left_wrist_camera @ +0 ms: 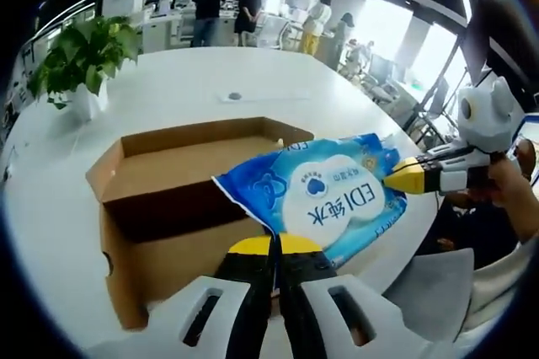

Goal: Operate the shoe box by opening the lid, removing the specified soft item, and placing it in the target area until the item is outside and the box remains undamaged.

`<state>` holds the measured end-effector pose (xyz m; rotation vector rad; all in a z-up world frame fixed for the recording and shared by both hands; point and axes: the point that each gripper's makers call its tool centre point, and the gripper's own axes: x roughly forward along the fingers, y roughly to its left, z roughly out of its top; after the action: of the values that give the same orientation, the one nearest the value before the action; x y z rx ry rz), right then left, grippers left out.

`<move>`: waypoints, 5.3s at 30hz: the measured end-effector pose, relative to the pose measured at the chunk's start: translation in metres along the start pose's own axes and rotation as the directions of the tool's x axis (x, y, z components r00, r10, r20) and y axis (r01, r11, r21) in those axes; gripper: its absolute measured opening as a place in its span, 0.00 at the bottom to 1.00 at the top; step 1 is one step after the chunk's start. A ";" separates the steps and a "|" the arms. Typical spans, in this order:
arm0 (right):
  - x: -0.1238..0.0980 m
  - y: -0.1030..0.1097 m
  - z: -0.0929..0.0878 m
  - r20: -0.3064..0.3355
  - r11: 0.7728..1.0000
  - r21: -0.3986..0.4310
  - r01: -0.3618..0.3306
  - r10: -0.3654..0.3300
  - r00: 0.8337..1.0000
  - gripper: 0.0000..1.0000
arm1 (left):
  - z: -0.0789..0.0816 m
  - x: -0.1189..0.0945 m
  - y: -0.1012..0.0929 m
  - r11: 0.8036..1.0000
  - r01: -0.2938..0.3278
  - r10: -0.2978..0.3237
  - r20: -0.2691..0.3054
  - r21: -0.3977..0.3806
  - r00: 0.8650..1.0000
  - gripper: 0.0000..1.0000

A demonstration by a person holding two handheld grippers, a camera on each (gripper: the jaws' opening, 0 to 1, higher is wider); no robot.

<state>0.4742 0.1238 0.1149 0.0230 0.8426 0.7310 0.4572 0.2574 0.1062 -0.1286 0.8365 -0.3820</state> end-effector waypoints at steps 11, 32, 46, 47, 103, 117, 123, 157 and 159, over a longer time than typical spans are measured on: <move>-0.022 -0.034 -0.008 -0.011 0.999 0.027 0.029 -0.029 1.000 0.00 | 0.007 0.019 -0.034 0.999 0.049 -0.049 0.001 0.011 0.999 0.00; -0.041 -0.088 -0.009 -0.002 0.993 0.067 0.094 -0.094 0.996 0.00 | 0.024 0.054 -0.078 0.992 0.103 -0.103 -0.009 0.070 0.995 0.00; -0.042 -0.116 -0.007 -0.006 0.989 0.094 0.117 -0.117 0.993 0.00 | 0.037 0.078 -0.089 0.989 0.128 -0.127 -0.011 0.069 0.992 0.00; -0.042 -0.118 -0.006 -0.005 0.988 0.095 0.118 -0.118 0.993 0.00 | 0.038 0.081 -0.089 0.989 0.130 -0.129 -0.010 0.066 0.992 0.00; 0.010 -0.195 -0.026 -0.082 0.978 0.147 0.148 -0.137 0.987 0.00 | 0.038 0.173 -0.090 0.962 0.112 -0.076 -0.150 0.248 0.986 0.00; 0.024 -0.206 -0.038 -0.100 0.977 0.151 0.153 -0.139 0.985 0.00 | 0.032 0.186 -0.092 0.886 0.099 -0.004 -0.207 0.453 0.978 0.00; 0.030 -0.210 -0.044 -0.108 0.976 0.148 0.162 -0.147 0.983 0.00 | 0.027 0.193 -0.091 0.854 0.103 0.019 -0.228 0.510 0.973 0.00; 0.039 -0.219 -0.044 -0.086 0.976 0.051 0.210 -0.206 0.975 0.02 | 0.013 0.198 -0.082 0.690 0.154 0.092 -0.297 0.708 0.950 0.04; 0.037 -0.219 -0.042 -0.075 0.976 0.041 0.212 -0.209 0.975 0.02 | 0.016 0.196 -0.080 0.700 0.146 0.088 -0.287 0.699 0.954 0.05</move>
<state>0.5888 -0.0312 -0.0029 -0.0479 0.9149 0.5140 0.5653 0.1084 0.0008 0.6737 0.9301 -0.7524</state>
